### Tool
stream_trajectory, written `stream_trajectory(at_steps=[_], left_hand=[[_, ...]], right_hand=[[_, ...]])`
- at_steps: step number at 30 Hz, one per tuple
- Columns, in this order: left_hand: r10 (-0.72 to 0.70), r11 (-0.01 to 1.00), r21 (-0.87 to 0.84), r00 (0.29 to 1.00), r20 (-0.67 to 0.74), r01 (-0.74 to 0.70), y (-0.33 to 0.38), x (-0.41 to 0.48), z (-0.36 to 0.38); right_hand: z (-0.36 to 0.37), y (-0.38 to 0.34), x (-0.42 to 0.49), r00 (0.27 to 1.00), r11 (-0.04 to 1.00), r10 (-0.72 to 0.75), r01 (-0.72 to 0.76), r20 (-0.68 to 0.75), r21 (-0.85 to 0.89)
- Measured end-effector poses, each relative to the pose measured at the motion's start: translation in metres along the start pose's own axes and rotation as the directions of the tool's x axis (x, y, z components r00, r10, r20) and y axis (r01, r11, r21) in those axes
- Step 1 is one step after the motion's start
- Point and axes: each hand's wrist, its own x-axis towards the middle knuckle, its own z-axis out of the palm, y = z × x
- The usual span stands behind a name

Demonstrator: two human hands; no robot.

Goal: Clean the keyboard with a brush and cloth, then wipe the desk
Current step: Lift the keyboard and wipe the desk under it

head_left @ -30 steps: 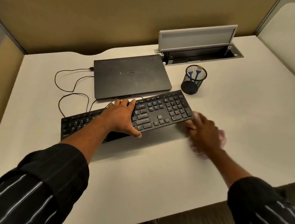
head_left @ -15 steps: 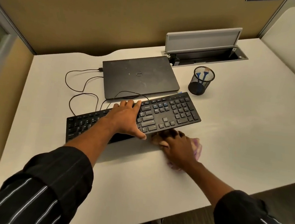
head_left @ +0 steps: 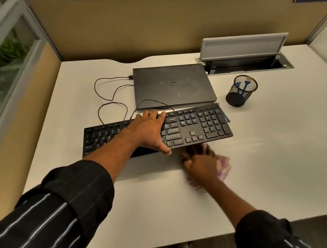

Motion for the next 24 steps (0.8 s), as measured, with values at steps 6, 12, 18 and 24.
stream_trajectory(at_steps=[6,12,18,24], left_hand=[[0.012,0.999,0.032,1.000,-0.022,-0.011,-0.011,-0.011,-0.002],[-0.006,1.000,0.022,0.999,-0.052,0.007,-0.028,-0.028,-0.002],[-0.002,0.999,0.036,0.999,-0.054,0.004,-0.043,-0.038,0.004],[0.033,0.999,0.041,0.998,-0.046,-0.032,-0.054,-0.046,0.008]], right_hand=[[0.005,-0.034,-0.019,0.993,0.971,-0.086,0.066,0.077,0.228],[-0.003,-0.002,0.015,0.988,0.983,0.152,-0.152,0.011,0.101],[0.005,-0.087,-0.028,0.981,0.980,-0.184,0.179,0.060,0.085],[-0.010,-0.098,-0.026,0.954,0.988,-0.144,0.122,0.264,0.098]])
